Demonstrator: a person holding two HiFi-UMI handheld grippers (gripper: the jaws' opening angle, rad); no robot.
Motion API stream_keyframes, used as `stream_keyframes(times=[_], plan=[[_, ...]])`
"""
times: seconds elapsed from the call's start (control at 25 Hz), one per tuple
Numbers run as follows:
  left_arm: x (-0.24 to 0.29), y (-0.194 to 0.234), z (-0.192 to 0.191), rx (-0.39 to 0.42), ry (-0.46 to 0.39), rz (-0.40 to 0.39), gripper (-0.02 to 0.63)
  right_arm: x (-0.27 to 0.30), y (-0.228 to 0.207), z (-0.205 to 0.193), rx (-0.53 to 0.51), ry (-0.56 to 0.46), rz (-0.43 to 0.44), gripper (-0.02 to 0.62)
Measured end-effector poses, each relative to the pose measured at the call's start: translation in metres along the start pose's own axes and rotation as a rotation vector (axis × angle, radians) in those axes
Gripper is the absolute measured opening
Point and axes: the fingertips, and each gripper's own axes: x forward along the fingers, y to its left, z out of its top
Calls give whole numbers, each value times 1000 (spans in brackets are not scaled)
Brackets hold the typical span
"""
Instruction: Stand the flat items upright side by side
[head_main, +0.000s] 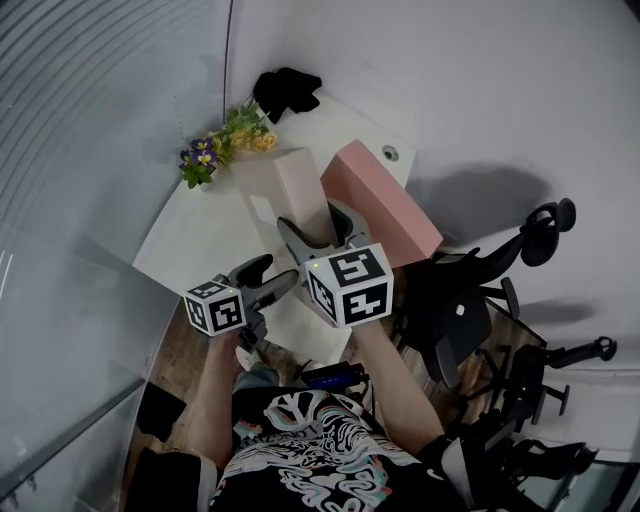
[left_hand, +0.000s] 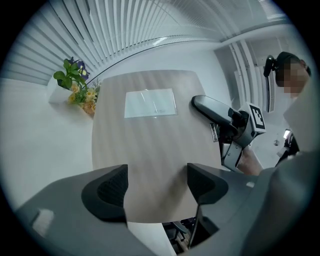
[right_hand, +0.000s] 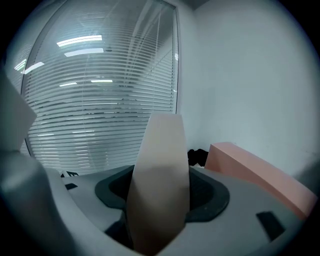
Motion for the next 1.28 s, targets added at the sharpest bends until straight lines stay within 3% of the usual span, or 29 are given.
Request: stream_keyframes(times=[0.76, 1.28], plan=[[5, 9, -4, -37, 11, 10, 357, -33, -4, -2, 0, -276, -65, 295], [14, 9, -15, -37, 26, 15, 357, -51, -16, -15, 24, -335, -84, 296]])
